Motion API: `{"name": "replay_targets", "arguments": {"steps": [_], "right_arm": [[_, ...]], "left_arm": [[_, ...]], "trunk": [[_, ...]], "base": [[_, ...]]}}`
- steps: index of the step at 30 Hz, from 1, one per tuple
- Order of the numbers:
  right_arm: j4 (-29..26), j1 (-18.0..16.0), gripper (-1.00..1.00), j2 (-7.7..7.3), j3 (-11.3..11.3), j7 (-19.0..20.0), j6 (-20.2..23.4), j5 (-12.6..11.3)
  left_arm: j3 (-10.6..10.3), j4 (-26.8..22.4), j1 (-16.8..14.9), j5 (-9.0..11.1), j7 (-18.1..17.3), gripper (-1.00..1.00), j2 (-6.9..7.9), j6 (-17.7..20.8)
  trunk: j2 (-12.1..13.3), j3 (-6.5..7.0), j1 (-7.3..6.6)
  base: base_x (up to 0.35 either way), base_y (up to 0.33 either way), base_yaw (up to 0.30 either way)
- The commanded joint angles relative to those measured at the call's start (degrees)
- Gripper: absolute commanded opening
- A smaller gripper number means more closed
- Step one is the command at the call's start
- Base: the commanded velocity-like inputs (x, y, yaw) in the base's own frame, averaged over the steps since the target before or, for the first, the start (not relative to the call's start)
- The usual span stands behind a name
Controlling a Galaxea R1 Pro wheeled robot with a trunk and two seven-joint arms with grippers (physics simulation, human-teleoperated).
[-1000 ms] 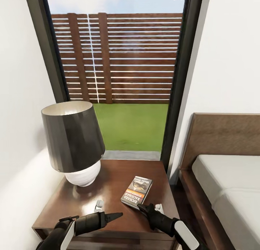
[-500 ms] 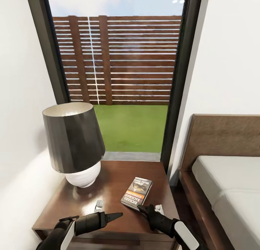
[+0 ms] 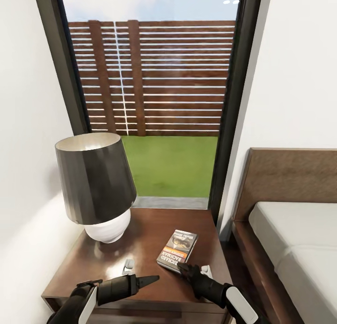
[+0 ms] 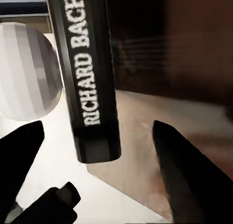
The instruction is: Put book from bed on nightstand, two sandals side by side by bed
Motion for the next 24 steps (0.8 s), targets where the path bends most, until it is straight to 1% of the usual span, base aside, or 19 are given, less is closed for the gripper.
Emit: {"name": "replay_targets", "arguments": {"steps": [1,18,24], "right_arm": [[0.03,-0.03,1.00,-0.01,0.02,0.15,0.13,-0.01],[0.03,-0.03,1.00,-0.01,0.02,0.15,0.13,-0.01],[0.03,-0.03,1.00,-0.01,0.02,0.15,0.13,-0.01]], "left_arm": [[0.04,0.00,-0.02,0.13,-0.16,1.00,-0.01,0.59],[0.04,0.00,-0.02,0.13,-0.16,1.00,0.02,0.56],[0.04,0.00,-0.02,0.13,-0.16,1.00,0.03,0.56]], "trunk": [[-0.02,-0.05,-0.01],[-0.02,-0.05,-0.01],[-0.02,-0.05,-0.01]], "base": [[0.000,0.000,0.000],[-0.003,0.000,0.000],[-0.257,0.000,0.000]]}}
